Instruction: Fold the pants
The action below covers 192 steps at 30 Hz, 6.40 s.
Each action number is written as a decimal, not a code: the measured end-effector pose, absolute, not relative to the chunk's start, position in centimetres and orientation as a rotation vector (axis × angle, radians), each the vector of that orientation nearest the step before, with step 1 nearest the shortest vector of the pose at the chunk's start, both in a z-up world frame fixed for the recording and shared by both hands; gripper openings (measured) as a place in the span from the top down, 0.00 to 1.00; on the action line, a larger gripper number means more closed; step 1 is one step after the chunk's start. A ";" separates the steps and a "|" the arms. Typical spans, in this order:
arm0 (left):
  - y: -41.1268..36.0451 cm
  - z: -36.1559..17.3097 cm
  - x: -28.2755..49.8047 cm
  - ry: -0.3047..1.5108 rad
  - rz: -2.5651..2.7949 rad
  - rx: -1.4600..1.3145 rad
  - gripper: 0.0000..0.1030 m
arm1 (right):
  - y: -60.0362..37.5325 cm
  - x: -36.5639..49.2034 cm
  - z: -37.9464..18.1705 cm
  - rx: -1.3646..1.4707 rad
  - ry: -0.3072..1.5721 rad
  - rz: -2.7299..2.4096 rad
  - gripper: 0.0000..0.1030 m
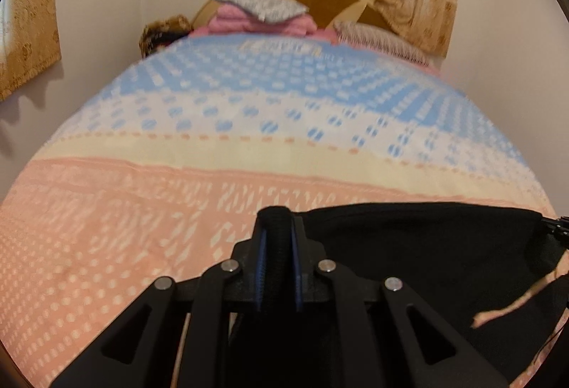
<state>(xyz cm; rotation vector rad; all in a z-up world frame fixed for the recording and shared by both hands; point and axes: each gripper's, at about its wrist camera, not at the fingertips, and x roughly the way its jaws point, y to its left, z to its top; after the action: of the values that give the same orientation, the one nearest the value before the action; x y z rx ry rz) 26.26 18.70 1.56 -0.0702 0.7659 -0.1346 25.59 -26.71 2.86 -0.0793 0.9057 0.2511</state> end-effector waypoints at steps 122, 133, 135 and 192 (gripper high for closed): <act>10.8 -8.6 10.3 0.735 -0.054 0.038 0.20 | -21.0 23.0 -2.4 0.572 1.000 0.503 0.52; 10.7 -8.6 10.6 0.746 -0.020 0.035 0.17 | -41.1 18.5 2.5 0.260 0.862 -0.466 0.51; 10.7 -8.6 10.6 0.747 -0.017 0.035 0.16 | -44.4 19.7 1.5 0.217 0.923 -0.589 0.51; -11.6 -1.7 7.7 0.660 -0.549 0.161 0.10 | -56.5 1.0 -3.0 0.648 0.742 -0.393 0.92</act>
<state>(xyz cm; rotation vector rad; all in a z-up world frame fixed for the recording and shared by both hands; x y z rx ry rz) 7.67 -11.57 -1.74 0.1605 0.6603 -0.5492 1.01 -56.53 -2.97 0.6478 0.7423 -0.3931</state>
